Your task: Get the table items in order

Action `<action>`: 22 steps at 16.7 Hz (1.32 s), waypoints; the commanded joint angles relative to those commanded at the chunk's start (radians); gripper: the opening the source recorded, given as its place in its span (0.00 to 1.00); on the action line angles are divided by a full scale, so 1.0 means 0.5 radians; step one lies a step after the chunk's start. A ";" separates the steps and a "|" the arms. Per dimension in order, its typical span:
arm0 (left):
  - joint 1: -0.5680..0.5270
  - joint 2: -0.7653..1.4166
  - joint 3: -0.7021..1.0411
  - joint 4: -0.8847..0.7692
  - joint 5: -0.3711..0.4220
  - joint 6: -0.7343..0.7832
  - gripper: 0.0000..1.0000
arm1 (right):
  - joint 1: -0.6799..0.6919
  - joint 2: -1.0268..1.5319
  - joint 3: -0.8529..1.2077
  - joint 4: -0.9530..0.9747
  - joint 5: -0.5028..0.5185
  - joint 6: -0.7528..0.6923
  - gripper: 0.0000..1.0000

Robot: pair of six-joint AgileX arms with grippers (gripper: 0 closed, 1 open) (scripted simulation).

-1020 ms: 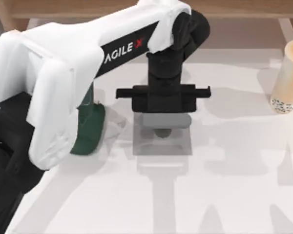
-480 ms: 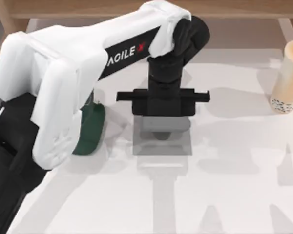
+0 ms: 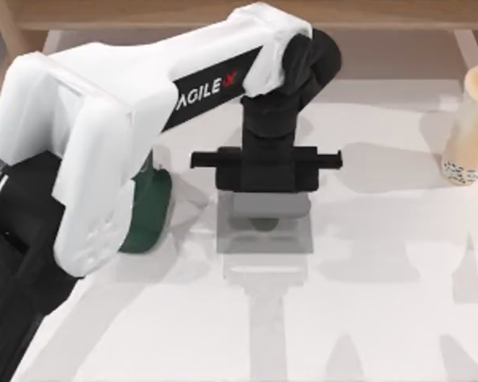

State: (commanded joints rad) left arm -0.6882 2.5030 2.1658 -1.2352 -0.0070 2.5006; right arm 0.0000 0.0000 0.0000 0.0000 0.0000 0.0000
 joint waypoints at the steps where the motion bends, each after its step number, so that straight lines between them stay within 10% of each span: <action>1: 0.000 0.000 0.000 0.000 0.000 0.000 0.30 | 0.000 0.000 0.000 0.000 0.000 0.000 1.00; 10: 0.000 0.000 0.000 0.000 0.000 0.000 0.98 | 0.000 0.000 0.000 0.000 0.000 0.000 1.00; 22: -0.031 -0.050 -0.039 0.015 0.001 -0.047 1.00 | 0.000 0.000 0.000 0.000 0.000 0.000 1.00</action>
State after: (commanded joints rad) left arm -0.7036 2.4781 2.1462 -1.2277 -0.0066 2.4769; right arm 0.0000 0.0000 0.0000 0.0000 0.0000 0.0000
